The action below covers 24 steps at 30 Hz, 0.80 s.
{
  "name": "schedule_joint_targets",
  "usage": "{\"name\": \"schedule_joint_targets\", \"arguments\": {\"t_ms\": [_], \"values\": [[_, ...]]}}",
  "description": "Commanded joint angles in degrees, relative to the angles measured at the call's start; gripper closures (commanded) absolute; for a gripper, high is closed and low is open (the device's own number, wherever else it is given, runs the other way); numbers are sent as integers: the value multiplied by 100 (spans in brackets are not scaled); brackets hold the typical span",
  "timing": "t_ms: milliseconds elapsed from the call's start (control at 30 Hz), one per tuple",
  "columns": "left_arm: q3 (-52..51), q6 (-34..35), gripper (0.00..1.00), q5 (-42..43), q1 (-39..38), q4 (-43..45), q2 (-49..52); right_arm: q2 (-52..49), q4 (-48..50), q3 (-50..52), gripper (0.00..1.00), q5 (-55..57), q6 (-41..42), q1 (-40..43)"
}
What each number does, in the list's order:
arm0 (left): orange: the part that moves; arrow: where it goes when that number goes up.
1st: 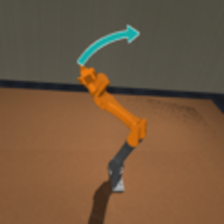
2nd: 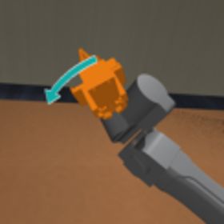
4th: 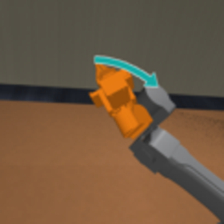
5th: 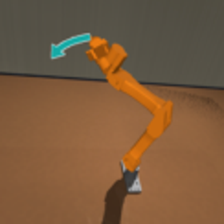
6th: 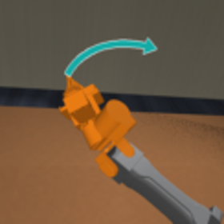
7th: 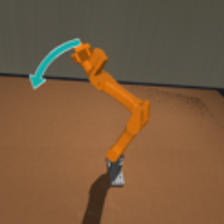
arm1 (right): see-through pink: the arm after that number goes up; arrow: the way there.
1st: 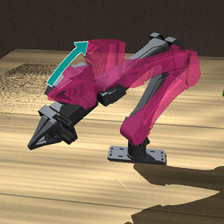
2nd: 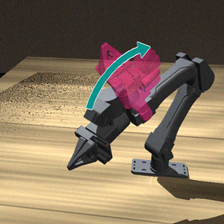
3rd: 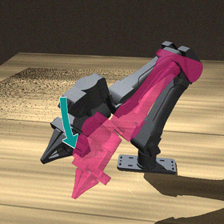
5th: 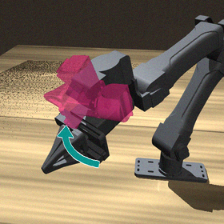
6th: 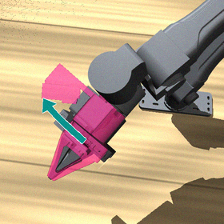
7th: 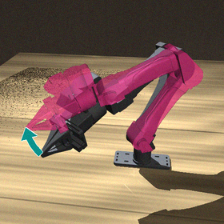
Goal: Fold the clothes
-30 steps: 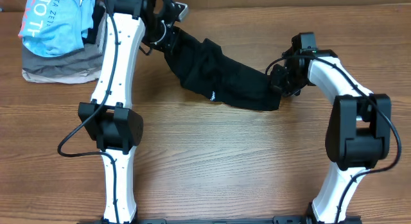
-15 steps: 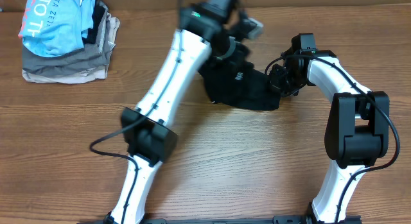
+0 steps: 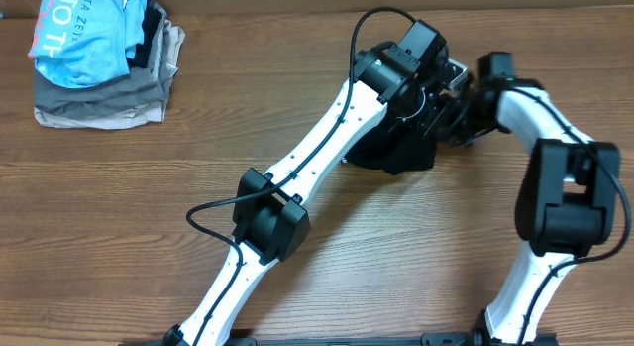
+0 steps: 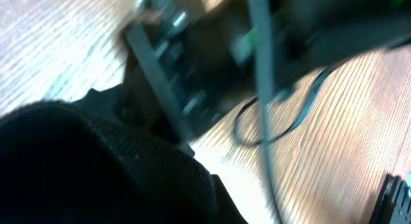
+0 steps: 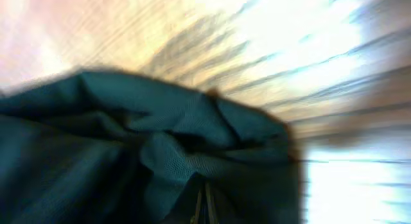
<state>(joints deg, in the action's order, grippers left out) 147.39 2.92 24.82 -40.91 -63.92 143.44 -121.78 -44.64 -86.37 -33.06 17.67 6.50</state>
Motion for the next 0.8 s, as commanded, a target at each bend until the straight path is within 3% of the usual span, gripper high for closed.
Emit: {"name": "schedule_joint_targets", "arguments": {"t_ms": [0, 167, 200, 233, 300, 500, 767], "values": [[83, 140, 96, 11, -55, 181, 90, 782, 24, -380, 96, -610, -4, 496], [83, 138, 94, 11, -114, 636, 127, 1410, -101, -496, 95, -710, -96, 1119], [83, 138, 87, 11, -131, 761, 166, 1491, -175, -498, 91, -734, -173, 1193], [83, 138, 68, 11, -151, 887, 195, 1558, -267, -501, 87, -739, -262, 1259], [83, 138, 0, 9, -181, 1145, 260, 1648, -487, -501, 83, -732, -498, 1349], [299, 256, 0, 42, 31, 1305, 103, 1665, -984, -498, 73, -553, -1001, 1353], [1311, 356, 0, 72, 1346, 94, -931, 1646, -1128, -358, 57, -249, -1381, 1088]]}}
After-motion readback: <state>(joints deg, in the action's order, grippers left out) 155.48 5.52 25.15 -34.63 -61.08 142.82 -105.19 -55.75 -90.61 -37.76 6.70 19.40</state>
